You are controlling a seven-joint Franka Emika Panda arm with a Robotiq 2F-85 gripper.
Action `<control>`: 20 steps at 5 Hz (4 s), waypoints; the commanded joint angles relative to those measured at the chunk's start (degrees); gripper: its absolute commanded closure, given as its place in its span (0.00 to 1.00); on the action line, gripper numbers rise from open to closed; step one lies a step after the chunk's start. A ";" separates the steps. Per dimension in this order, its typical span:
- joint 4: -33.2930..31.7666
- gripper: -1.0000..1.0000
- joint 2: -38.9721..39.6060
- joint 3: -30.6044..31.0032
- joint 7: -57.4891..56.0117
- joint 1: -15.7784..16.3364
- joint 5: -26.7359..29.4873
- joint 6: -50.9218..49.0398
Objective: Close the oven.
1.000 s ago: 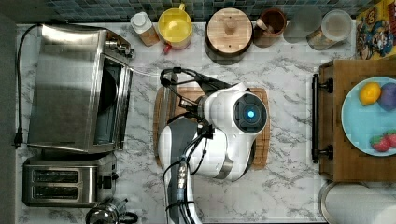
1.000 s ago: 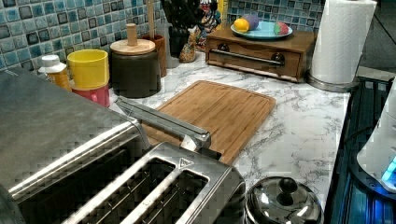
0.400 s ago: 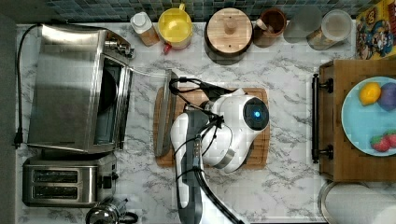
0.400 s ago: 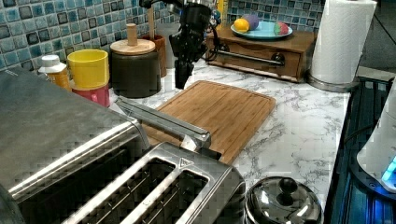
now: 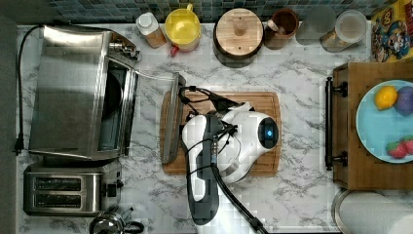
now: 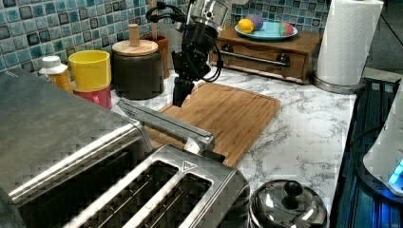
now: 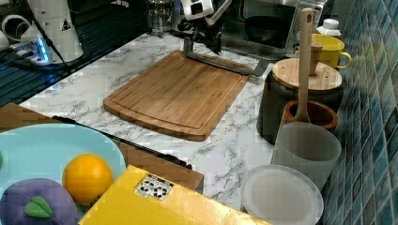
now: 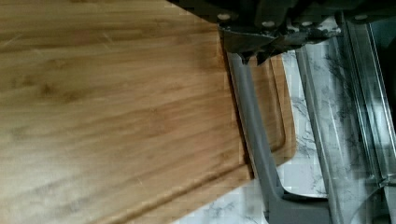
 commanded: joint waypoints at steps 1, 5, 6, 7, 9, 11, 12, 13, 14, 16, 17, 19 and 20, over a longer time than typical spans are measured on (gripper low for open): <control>3.57 1.00 3.27 1.90 -6.84 1.35 3.85 1.39; 6.02 1.00 1.54 4.51 -9.62 0.18 9.80 -1.82; 9.56 1.00 6.67 4.52 -5.96 1.13 4.98 -5.04; 12.03 1.00 10.69 5.60 -3.63 2.30 2.92 -5.45; 12.55 1.00 11.09 5.92 -4.79 1.23 6.09 -6.40; 8.76 1.00 2.23 8.44 -6.53 0.74 9.73 -5.44; 9.78 1.00 -0.04 9.29 -6.50 2.35 10.09 -8.09; 10.59 1.00 -1.94 10.60 -6.40 4.16 9.79 -8.18; 13.25 1.00 -1.82 11.64 -2.29 6.69 3.20 -7.62; 17.02 1.00 0.00 13.99 13.13 11.41 -14.87 -0.37; 19.69 1.00 0.35 15.65 15.43 10.93 -18.01 -2.67; 21.63 1.00 -2.84 18.28 27.10 13.59 -29.42 -0.20; 22.78 1.00 -2.95 20.82 36.58 13.88 -40.30 1.26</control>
